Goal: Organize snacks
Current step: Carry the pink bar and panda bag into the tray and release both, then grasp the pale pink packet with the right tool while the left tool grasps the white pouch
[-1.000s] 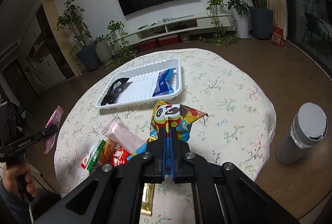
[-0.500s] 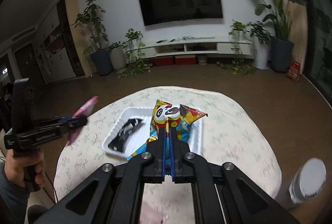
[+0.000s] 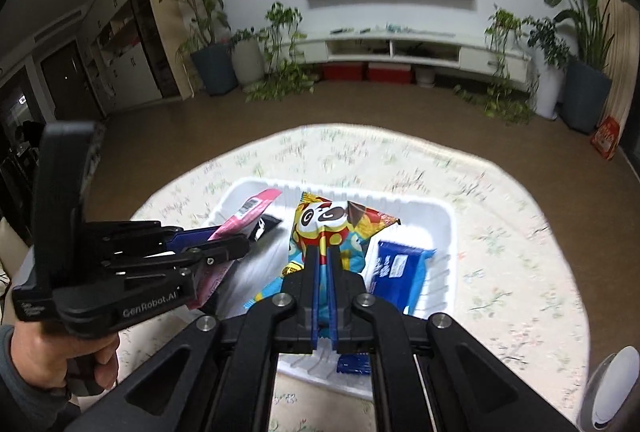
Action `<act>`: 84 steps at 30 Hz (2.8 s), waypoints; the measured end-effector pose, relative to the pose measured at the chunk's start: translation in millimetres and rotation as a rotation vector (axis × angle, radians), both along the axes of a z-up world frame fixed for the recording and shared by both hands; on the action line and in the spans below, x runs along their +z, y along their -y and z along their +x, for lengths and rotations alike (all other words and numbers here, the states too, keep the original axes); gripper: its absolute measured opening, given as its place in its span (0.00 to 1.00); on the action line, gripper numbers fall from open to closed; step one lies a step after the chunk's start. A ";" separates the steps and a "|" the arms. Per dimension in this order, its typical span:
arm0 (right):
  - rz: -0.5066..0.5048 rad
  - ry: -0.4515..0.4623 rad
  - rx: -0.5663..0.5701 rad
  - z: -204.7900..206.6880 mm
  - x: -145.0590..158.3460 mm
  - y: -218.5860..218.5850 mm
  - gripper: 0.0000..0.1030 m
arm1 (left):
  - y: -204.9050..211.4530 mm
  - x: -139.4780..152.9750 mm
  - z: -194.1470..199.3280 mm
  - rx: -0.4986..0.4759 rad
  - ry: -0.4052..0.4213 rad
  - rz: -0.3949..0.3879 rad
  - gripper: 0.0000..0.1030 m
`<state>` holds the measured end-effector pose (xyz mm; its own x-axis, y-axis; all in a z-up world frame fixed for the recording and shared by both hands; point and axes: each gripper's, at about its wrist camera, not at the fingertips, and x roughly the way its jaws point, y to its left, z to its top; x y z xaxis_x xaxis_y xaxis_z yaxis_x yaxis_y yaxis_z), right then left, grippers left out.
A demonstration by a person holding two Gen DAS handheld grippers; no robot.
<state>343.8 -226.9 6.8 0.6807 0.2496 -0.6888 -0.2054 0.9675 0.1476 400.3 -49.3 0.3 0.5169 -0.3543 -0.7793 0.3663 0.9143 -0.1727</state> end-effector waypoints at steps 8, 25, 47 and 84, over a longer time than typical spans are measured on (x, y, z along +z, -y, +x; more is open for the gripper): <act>-0.017 -0.060 0.013 10.8 -38.0 -5.6 0.04 | 12.0 -41.3 11.5 -0.003 -0.030 0.064 0.15; 0.003 -0.093 0.008 7.3 -59.2 2.0 0.20 | 16.3 -56.7 12.6 0.022 -0.015 0.093 0.46; 0.033 0.163 0.153 -167.0 25.0 46.3 0.95 | -64.5 10.0 -185.9 0.158 0.087 -0.004 0.99; -0.120 -0.105 0.418 -161.6 -69.0 -11.1 0.33 | 1.3 -46.2 -191.2 -0.037 -0.169 0.138 0.97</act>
